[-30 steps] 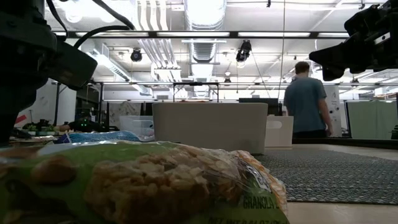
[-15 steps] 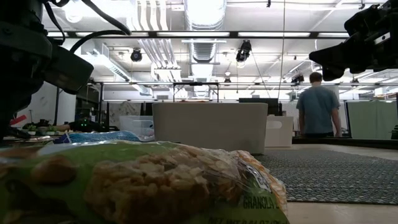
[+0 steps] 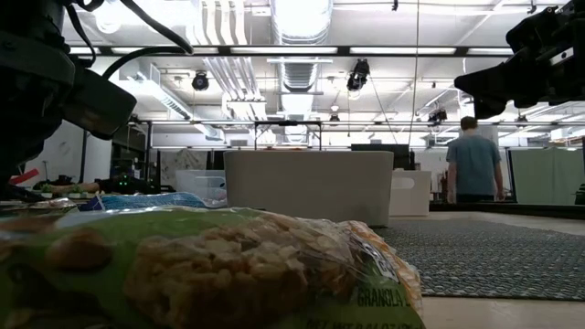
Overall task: Pick and place Granola Bars by type
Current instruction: Put the red granola bar into the transparent bin
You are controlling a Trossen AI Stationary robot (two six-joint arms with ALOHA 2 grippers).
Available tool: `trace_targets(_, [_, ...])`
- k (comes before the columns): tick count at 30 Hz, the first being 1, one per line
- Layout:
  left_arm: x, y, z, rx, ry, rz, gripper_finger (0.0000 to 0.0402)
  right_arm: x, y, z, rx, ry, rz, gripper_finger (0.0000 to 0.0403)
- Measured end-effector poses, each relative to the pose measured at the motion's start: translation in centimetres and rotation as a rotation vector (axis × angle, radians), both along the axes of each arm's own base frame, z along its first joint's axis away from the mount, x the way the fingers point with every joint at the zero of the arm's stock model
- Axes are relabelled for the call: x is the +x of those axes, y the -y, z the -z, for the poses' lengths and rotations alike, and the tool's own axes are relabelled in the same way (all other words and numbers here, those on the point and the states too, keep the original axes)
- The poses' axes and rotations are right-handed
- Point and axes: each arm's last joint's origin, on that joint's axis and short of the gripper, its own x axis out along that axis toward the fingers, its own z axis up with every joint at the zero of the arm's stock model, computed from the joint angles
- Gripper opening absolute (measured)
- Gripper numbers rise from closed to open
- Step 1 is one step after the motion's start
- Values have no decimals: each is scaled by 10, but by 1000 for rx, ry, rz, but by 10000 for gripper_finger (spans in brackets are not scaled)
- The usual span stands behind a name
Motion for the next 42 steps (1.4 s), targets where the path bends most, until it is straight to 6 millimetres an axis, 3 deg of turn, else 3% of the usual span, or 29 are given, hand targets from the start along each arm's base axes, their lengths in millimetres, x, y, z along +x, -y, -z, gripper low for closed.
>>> trace_targets(36, [1, 1, -1, -28, -9, 7, 71, 0, 0, 0, 0, 0, 0, 9])
trace_targets(42, [2, 1, -11, -53, 18, 7, 71, 0, 0, 0, 0, 0, 0, 9])
